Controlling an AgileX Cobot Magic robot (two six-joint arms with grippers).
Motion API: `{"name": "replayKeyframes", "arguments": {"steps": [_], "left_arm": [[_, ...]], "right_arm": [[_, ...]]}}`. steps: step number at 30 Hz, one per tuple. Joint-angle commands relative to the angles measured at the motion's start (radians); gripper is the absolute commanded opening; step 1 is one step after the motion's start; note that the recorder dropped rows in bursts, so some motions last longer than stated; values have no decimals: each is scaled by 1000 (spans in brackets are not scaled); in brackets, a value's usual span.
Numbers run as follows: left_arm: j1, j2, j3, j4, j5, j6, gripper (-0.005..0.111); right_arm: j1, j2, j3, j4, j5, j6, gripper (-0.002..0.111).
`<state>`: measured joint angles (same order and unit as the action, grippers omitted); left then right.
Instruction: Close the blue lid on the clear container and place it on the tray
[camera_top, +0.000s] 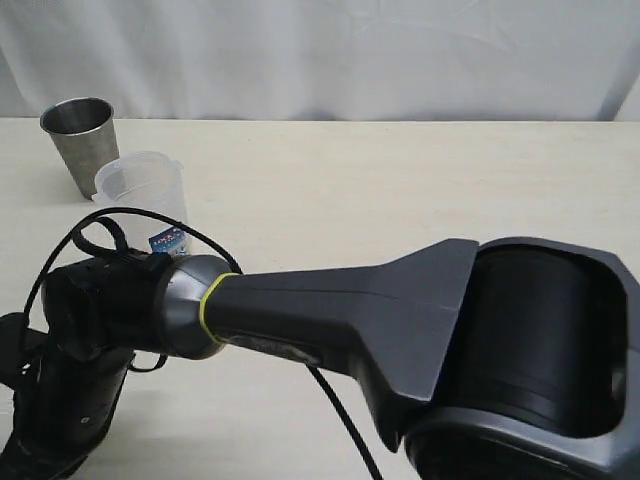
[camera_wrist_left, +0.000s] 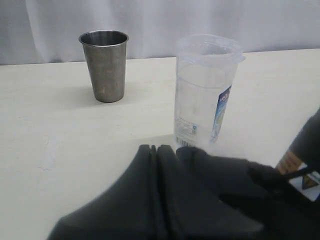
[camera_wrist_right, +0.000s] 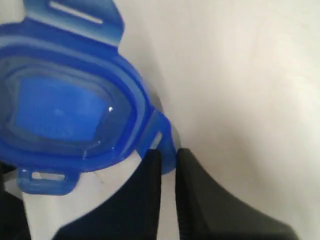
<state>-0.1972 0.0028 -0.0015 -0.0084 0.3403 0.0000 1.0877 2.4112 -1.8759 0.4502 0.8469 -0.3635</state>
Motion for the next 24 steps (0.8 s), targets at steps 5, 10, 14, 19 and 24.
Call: {"name": "replayKeyframes", "arguments": {"steps": [5, 10, 14, 19, 24], "left_arm": [[5, -3, 1, -1, -9, 0, 0], [5, -3, 1, -1, -9, 0, 0], [5, -3, 1, -1, -9, 0, 0], [5, -3, 1, -1, -9, 0, 0], [5, -3, 1, -1, -9, 0, 0]], "right_arm": [[-3, -77, 4, -413, 145, 212, 4], [-9, -109, 4, -542, 268, 260, 4], [-17, -109, 18, -598, 267, 276, 4], [-36, -135, 18, -583, 349, 226, 35], [-120, -145, 21, -233, 374, 29, 49]]}}
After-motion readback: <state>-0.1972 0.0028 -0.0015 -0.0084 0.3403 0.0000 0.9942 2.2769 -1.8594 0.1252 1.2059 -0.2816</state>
